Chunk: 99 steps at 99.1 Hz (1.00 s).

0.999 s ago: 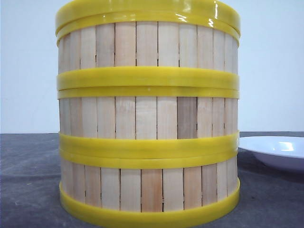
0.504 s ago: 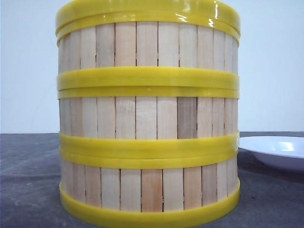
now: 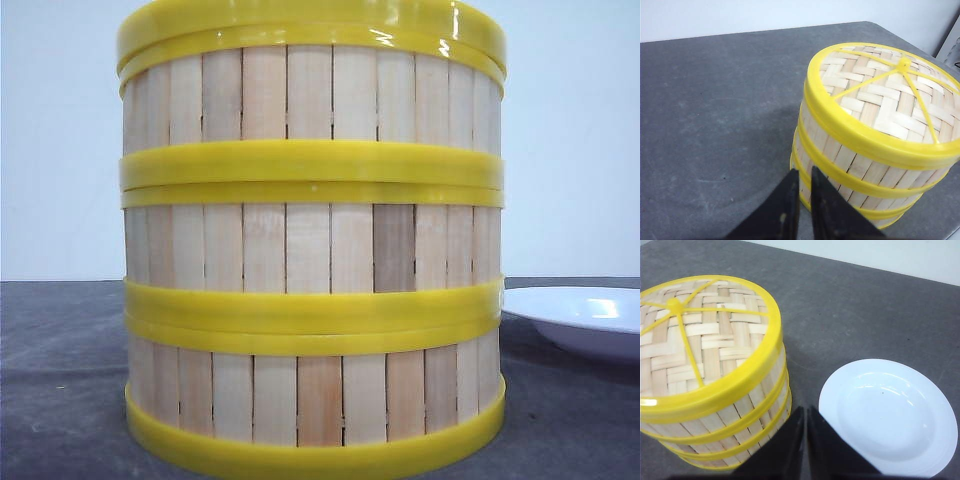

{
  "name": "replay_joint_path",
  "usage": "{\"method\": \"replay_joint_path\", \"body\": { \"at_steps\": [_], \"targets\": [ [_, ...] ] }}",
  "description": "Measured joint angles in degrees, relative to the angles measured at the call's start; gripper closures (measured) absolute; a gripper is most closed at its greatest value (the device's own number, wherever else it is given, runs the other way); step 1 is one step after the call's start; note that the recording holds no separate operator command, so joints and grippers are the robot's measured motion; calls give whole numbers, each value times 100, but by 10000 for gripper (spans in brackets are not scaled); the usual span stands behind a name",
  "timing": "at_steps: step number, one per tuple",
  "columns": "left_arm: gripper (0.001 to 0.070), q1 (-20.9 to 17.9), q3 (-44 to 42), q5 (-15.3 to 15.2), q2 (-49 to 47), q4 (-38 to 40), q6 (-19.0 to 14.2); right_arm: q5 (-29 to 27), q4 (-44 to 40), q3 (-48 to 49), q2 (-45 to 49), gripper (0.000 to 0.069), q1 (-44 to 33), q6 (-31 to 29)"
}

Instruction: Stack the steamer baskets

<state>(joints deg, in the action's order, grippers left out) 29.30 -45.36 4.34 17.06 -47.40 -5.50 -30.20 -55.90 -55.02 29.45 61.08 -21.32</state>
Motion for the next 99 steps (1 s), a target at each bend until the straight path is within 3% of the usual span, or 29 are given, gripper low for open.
{"method": "replay_joint_path", "body": {
  "at_steps": [28,48,62,82,99],
  "targets": [
    [695,-846,260,-450,-149,490,168,-2,0,0,0,685,0,0],
    [695,-1902,1552,-507,-601,1565,170,-2,0,0,0,685,0,0],
    [695,-2400,2544,-511,-964,2435,170,-2,0,0,0,685,0,0],
    [695,-2717,3484,-562,-1346,2809,225,0,0,0,0,685,0,0],
    [695,-2809,3810,-590,-1598,2822,516,0,0,0,0,685,0,0]
  ]
}}
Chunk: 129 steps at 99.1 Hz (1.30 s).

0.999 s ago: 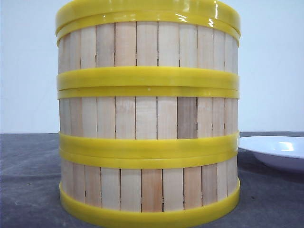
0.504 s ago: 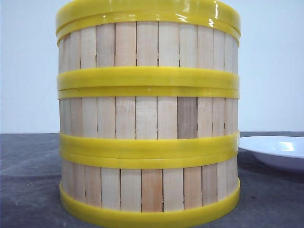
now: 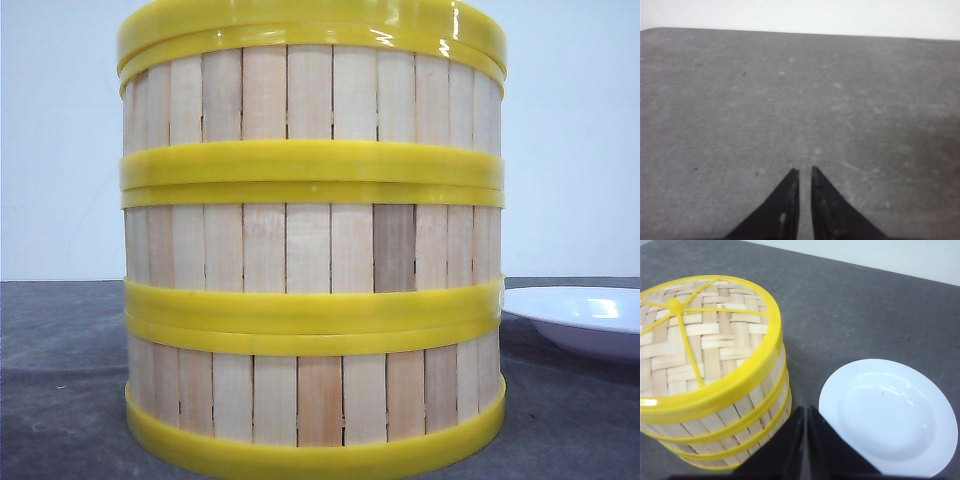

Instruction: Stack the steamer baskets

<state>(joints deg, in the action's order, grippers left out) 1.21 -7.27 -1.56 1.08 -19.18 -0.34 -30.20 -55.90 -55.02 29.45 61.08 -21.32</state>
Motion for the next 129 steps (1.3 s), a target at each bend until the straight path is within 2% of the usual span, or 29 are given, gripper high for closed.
{"method": "replay_joint_path", "body": {
  "at_steps": [23,47,129],
  "targets": [
    [695,-9,291,-2,-72,149,227,-2,0,0,0,685,0,0],
    [695,-7,393,-2,-83,466,227,0,2,0,0,685,0,0],
    [695,-7,398,0,-83,476,227,-2,0,0,0,685,0,0]
  ]
}}
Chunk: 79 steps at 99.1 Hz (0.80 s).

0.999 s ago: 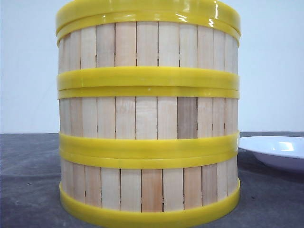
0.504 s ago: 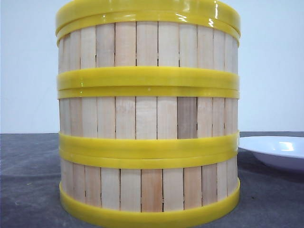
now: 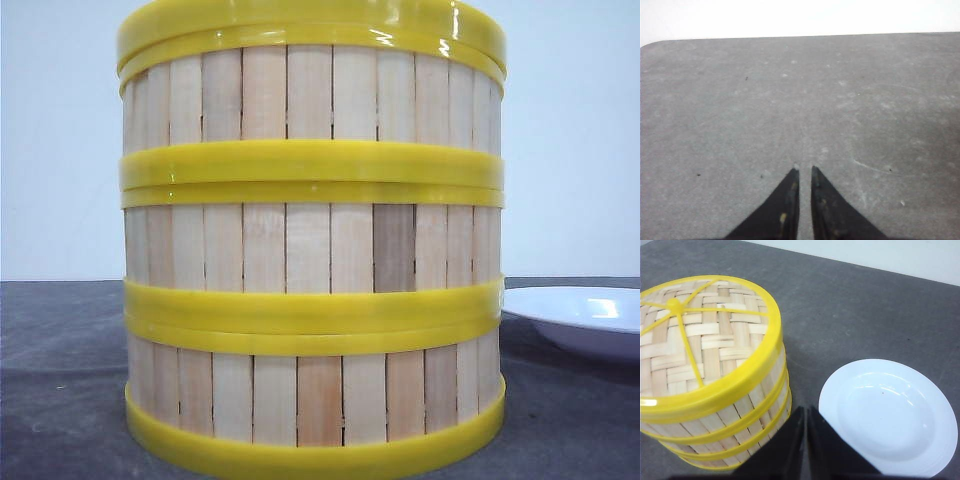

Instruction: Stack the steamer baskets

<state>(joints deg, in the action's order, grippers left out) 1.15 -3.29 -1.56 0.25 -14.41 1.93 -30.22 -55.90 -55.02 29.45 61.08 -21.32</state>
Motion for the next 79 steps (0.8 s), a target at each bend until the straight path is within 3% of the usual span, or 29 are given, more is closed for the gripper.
{"method": "replay_joint_path", "body": {
  "at_steps": [30,48,59,79],
  "targets": [
    [695,0,0,0,0,0,0,-201,24,0,0,685,-28,48],
    [695,0,0,0,0,0,0,-507,614,0,0,685,-748,483],
    [695,0,0,0,0,0,0,-138,997,0,0,685,-1532,1001],
    [695,0,0,0,0,0,0,1117,1655,52,-7,685,-3458,1902]
  ]
}}
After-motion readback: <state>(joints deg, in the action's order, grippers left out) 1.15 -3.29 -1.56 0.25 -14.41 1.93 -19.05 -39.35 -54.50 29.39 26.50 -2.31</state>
